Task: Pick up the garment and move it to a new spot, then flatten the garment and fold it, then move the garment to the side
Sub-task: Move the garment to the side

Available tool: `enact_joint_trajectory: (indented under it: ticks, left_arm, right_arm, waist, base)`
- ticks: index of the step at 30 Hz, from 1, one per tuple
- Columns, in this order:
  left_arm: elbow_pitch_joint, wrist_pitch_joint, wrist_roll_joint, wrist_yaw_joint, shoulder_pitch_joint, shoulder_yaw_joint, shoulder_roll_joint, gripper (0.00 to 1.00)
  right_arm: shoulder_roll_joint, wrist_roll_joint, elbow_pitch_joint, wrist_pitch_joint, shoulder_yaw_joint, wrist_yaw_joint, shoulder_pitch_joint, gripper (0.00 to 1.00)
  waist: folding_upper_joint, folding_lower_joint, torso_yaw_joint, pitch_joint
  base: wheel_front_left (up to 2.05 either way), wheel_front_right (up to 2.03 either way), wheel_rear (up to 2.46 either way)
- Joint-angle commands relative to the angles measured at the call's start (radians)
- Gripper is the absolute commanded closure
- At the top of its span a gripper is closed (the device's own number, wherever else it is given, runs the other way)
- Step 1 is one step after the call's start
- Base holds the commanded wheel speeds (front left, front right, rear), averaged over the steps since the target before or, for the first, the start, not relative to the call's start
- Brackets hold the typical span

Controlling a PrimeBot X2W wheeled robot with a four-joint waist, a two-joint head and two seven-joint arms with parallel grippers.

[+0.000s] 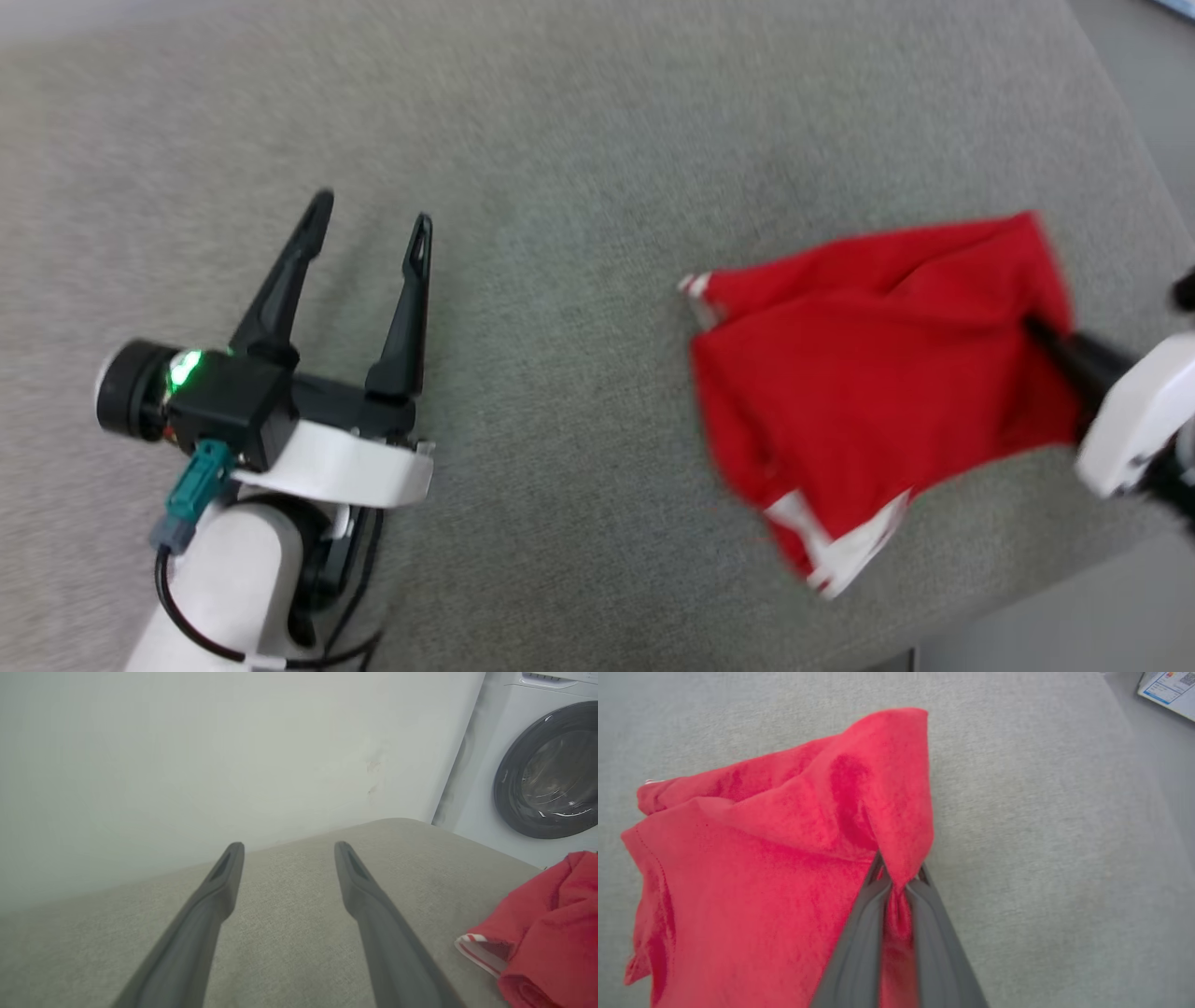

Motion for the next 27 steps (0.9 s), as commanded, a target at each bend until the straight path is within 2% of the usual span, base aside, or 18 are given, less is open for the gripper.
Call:
enact_joint_trajectory:
  ticks: [1,7,16,21,22,23,24,27]
  left_arm:
    - [-0.015,0.009,0.010,-0.006,-0.027,-0.001,0.007,0.00]
    - [-0.071,0.051,0.029,-0.019,-0.104,-0.016,0.029,0.00]
    - [-0.152,0.091,0.054,-0.020,-0.173,-0.025,0.044,0.00]
    - [-0.156,0.092,0.059,-0.020,-0.193,-0.037,0.040,0.00]
    - [-0.153,0.089,0.058,-0.021,-0.195,-0.039,0.038,0.00]
    - [-0.150,0.087,0.056,-0.021,-0.197,-0.041,0.037,0.00]
    - [-0.146,0.084,0.053,-0.020,-0.197,-0.042,0.035,0.00]
    - [-0.135,0.080,0.046,-0.020,-0.195,-0.045,0.031,0.00]
  right_arm:
    - [-0.018,-0.018,0.019,-0.014,-0.028,-0.001,-0.047,1.00]
    - [-0.076,-0.047,0.099,-0.043,-0.138,-0.001,-0.181,1.00]
    - [-0.157,-0.051,0.233,-0.073,-0.297,-0.001,-0.319,1.00]
    - [-0.179,-0.060,0.325,-0.119,-0.334,-0.001,-0.353,1.00]
    - [-0.178,-0.064,0.343,-0.129,-0.330,-0.001,-0.354,0.95]
    - [-0.177,-0.067,0.357,-0.144,-0.324,-0.001,-0.360,0.64]
    - [-0.175,-0.075,0.371,-0.159,-0.320,-0.001,-0.366,0.00]
    - [-0.174,-0.087,0.395,-0.193,-0.308,-0.001,-0.373,0.00]
  waist:
    - [0.0000,-0.0002,-0.047,0.085]
    - [0.0000,-0.0002,-0.051,0.176]
    - [0.0000,-0.0002,-0.020,0.272]
    - [0.0000,-0.0002,-0.001,0.295]
    - [0.0000,-0.0002,0.002,0.296]
    - [0.0000,-0.0002,0.005,0.296]
    - [0.0000,-0.0002,0.007,0.295]
    - [0.0000,-0.0002,0.014,0.288]
  base:
    - [0.00,0.00,0.00]
    - [0.00,0.00,0.00]
    - [0.00,0.00,0.00]
    - [0.00,0.00,0.00]
    - [0.00,0.00,0.00]
    - [0.00,0.00,0.00]
    - [0.00,0.00,0.00]
    - [0.00,0.00,0.00]
